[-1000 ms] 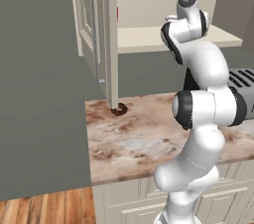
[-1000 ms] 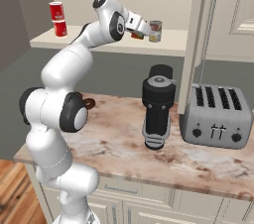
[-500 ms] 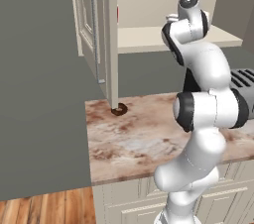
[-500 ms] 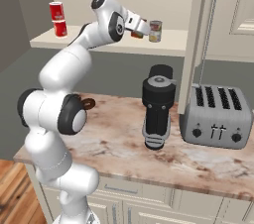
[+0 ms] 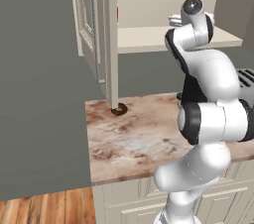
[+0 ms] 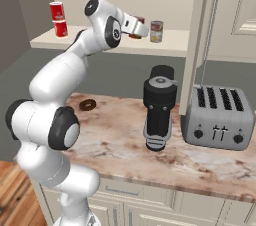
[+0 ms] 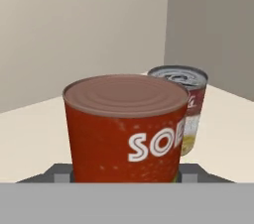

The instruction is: Stack two cans on top of the other two cans in the cabinet.

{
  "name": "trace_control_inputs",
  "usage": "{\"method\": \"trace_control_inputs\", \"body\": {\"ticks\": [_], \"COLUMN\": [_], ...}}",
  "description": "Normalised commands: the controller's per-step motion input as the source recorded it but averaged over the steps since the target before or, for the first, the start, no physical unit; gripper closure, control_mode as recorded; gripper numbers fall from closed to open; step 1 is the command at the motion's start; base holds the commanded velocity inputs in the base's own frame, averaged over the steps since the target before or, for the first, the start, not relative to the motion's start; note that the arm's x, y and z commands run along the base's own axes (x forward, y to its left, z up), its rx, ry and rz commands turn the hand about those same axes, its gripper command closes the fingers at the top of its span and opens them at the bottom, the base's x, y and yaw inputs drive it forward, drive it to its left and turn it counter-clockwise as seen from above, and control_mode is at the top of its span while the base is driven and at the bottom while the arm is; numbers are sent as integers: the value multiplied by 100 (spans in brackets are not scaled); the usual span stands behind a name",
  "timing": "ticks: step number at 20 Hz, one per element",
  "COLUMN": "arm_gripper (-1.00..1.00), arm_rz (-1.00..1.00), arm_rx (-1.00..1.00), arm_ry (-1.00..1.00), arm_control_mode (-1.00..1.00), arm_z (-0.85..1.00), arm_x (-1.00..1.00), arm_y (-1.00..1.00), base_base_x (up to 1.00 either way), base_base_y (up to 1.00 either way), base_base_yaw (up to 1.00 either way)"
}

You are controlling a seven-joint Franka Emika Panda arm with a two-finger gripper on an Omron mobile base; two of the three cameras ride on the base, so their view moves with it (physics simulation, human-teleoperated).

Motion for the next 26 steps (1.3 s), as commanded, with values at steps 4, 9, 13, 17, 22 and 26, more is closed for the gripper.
{"method": "trace_control_inputs", "body": {"ticks": [4, 9, 13, 17, 22, 26], "arm_gripper": [100, 100, 100, 100, 100, 100], "arm_rz": [0, 0, 0, 0, 0, -1], "arm_rx": [-9, -13, -8, -1, 0, 0], "arm_ry": [-1, -6, -3, -1, -1, -2], "arm_control_mode": [-100, -100, -100, -100, -100, -100], "arm_z": [32, 33, 27, 22, 21, 17], "arm_x": [-17, -10, -2, 0, 1, 0], "arm_y": [6, 4, -2, -6, -23, -26], "base_base_x": [0, 0, 0, 0, 0, 0], "base_base_y": [0, 0, 0, 0, 0, 0], "base_base_yaw": [0, 0, 0, 0, 0, 0]}}
